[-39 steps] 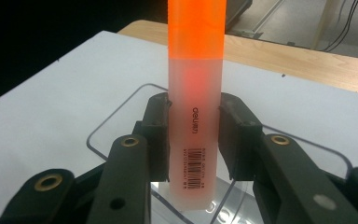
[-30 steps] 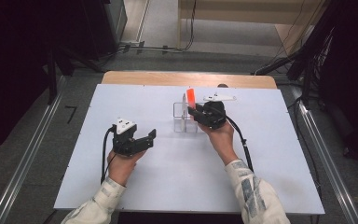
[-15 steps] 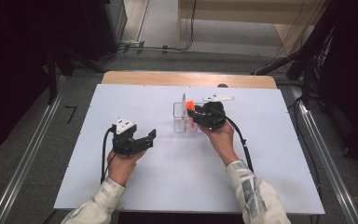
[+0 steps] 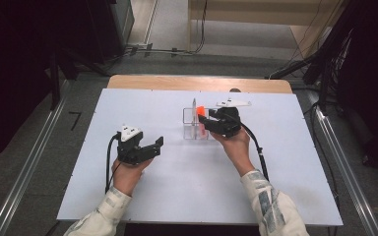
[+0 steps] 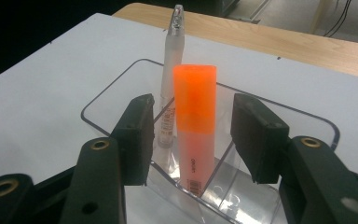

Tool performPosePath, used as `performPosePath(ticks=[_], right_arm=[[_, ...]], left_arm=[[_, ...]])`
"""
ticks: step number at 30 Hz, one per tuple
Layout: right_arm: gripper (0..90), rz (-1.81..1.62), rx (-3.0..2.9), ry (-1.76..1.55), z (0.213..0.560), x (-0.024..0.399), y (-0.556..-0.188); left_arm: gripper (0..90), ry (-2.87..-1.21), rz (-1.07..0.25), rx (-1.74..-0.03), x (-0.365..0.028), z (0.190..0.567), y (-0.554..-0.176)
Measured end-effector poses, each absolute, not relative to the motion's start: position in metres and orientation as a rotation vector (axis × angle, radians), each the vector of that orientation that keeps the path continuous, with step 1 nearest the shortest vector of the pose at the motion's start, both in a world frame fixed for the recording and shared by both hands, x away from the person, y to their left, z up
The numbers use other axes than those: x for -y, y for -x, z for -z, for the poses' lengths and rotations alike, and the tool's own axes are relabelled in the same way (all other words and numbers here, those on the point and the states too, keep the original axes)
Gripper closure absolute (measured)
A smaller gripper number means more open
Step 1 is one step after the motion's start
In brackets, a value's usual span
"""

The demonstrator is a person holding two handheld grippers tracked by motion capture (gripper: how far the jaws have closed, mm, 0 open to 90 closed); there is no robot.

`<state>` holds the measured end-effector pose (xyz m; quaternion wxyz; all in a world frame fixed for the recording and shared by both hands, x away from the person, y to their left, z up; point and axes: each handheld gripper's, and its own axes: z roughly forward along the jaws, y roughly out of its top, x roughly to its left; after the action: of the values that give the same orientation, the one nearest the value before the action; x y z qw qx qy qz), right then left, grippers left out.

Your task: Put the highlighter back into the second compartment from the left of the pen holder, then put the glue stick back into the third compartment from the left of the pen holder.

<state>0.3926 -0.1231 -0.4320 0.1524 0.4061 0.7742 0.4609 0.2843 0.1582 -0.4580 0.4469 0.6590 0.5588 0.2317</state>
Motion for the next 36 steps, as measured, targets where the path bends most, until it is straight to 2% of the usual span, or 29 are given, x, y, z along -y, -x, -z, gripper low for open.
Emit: performPosePath(ticks=[2,16,36], right_arm=[[46.9,-1.355,-2.208,-1.170,0.430,0.127,-0.391],[26.9,-1.349,-2.196,-1.185,0.426,0.144,-0.379],[23.9,-1.351,-2.181,-1.180,0.432,0.171,-0.352]], left_arm=[[21.7,-1.631,-0.573,-1.386,-0.158,0.458,-0.284],[21.5,-1.629,-0.576,-1.388,-0.160,0.458,-0.283],[17.9,-1.634,-0.604,-1.379,-0.165,0.455,-0.277]])
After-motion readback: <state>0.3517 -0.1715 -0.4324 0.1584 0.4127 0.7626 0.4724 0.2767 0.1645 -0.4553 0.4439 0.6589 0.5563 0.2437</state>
